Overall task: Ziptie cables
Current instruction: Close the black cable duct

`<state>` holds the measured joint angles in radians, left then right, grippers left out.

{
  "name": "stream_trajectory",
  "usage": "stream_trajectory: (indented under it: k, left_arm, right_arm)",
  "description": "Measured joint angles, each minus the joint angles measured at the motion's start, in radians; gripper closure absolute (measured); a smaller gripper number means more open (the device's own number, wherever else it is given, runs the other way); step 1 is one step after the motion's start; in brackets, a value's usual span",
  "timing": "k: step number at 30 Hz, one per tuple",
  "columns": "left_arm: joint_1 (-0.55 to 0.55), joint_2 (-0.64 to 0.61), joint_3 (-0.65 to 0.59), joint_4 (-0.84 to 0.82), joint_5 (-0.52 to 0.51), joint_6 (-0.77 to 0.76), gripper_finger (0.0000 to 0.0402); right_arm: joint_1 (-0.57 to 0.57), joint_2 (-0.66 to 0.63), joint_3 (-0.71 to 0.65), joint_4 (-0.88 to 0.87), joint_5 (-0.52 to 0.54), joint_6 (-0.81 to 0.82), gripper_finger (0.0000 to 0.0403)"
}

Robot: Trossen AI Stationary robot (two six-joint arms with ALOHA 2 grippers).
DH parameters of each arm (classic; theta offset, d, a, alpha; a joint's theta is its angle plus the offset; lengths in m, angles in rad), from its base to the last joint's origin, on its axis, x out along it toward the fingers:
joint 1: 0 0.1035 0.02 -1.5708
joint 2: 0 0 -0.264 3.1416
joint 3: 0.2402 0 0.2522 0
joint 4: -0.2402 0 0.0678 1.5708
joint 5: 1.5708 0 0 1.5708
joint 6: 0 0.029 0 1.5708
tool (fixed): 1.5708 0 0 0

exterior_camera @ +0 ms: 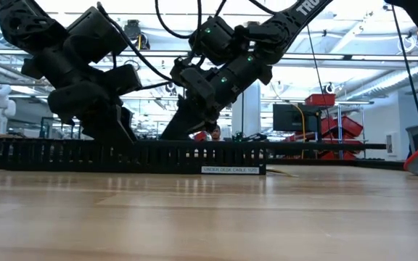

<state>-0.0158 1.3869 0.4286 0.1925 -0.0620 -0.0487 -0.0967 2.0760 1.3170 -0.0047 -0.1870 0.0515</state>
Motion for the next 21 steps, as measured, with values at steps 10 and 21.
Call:
stream_trajectory:
  k: [10,21]
  left_arm:
    - [-0.018,0.000,-0.001,0.001,-0.013,-0.025,0.0198]
    - [-0.017,0.000,-0.001,-0.004,-0.007,-0.090,0.0198]
  right_arm:
    - [-0.008,0.047,0.000,0.078,-0.011,0.042,0.0403]
    - [-0.006,0.049,0.000,0.092,-0.004,0.042,0.0403]
